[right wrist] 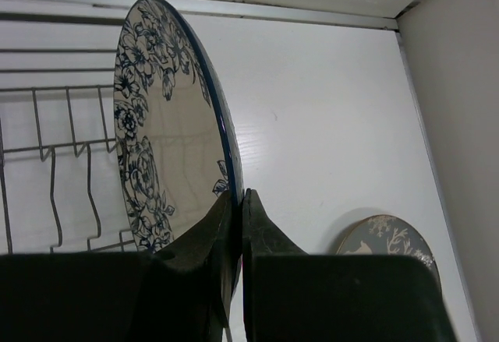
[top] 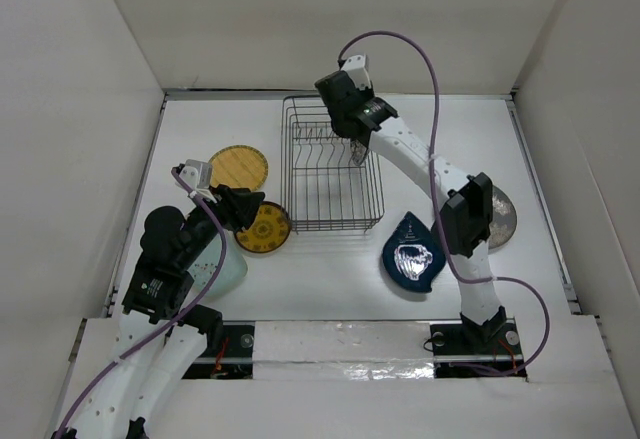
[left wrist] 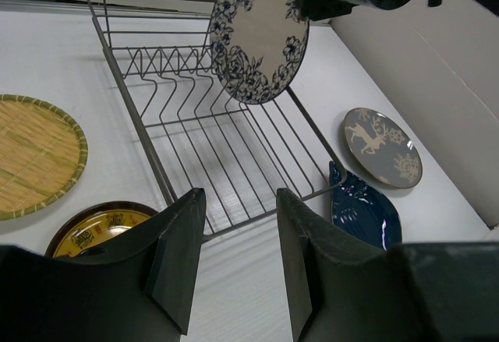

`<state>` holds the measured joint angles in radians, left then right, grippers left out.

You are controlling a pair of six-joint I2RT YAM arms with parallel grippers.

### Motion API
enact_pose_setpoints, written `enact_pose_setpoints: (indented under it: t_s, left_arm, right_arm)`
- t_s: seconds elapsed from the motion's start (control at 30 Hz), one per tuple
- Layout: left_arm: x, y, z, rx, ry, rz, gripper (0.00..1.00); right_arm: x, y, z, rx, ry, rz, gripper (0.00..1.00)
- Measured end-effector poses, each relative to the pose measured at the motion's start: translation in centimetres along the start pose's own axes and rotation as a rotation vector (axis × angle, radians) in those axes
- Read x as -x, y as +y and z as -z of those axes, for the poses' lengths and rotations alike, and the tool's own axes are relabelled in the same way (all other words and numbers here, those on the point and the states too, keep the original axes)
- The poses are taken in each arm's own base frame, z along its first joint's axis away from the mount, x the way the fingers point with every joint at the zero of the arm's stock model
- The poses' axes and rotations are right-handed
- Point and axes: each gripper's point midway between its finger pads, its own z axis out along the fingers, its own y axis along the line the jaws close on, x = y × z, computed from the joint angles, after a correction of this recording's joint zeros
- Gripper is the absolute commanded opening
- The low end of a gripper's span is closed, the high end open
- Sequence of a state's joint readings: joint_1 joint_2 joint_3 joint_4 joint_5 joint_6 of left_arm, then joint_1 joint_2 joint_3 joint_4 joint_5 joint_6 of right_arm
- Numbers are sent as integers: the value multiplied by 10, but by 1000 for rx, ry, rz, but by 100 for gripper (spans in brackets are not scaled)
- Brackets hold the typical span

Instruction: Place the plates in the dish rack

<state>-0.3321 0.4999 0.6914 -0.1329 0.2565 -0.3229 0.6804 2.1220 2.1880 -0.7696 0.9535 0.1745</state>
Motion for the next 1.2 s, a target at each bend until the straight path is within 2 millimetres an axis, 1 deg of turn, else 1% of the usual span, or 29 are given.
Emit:
enact_pose_setpoints:
  t_s: [0.07,0.13,0.17,0.2,0.27,0.37,0.53,0.57,0.63,0.67,0.77,0.87,0.97,1.0,1.03,1.07,1.1,1.13,1.17,1.2]
  left_arm:
    - [0,0,0,0,0,0,38]
    - [0,0,0,0,0,0,38]
    - [0,0,0,0,0,0,38]
    - [0,0,0,0,0,0,38]
    - [0,0,0,0,0,0,38]
    - [0,0,0,1,2,0,38]
    - [-2,2,-2,5,11,3,38]
    - [-3,2,-3,6,16,4,38]
    - [-6,4,-6,11,28,7,39]
    - [-8,5,-7,14,35,8,39]
    - [-12,7,-11,22,55,13,40]
    - [-15,9,-14,28,70,16,41]
    - [-17,10,-15,31,76,17,41]
    - [-18,11,-15,32,79,18,41]
    - [-18,11,-15,32,79,18,41]
    - [-18,11,-15,33,80,18,41]
    - [-18,11,-15,33,80,18,41]
    - [-18,11,-15,33,80,18,40]
    - [-18,11,-15,32,79,18,38]
    - [-17,10,-14,31,76,17,31]
  right_arm:
    - [-8,11,-3,-5,7,35,0]
    - [-21,25,-9,-5,23,74,0]
    - [-24,30,-11,-18,17,79,0]
    - [-22,33,-11,-18,7,75,0]
    - [-18,35,-10,-18,-6,73,0]
    - [-17,36,-9,-13,-8,76,0]
    - [-16,30,-19,-7,5,60,2]
    - [-16,28,-21,-2,8,53,8]
    - [-14,25,-27,15,15,32,25]
    - [-13,24,-30,28,18,20,46]
    - [-9,17,-32,63,19,-14,66]
    - [-6,5,-26,113,20,-49,73]
    - [7,-8,-10,176,-3,-103,74]
    - [11,-13,-3,200,-12,-125,74]
    - [15,-18,2,217,-25,-151,70]
    - [18,-24,8,238,-44,-182,53]
    - [16,-33,15,261,-57,-216,36]
    - [8,-45,21,279,-58,-252,19]
    - [-1,-62,25,286,-64,-300,0]
    - [-13,-80,26,288,-74,-361,0]
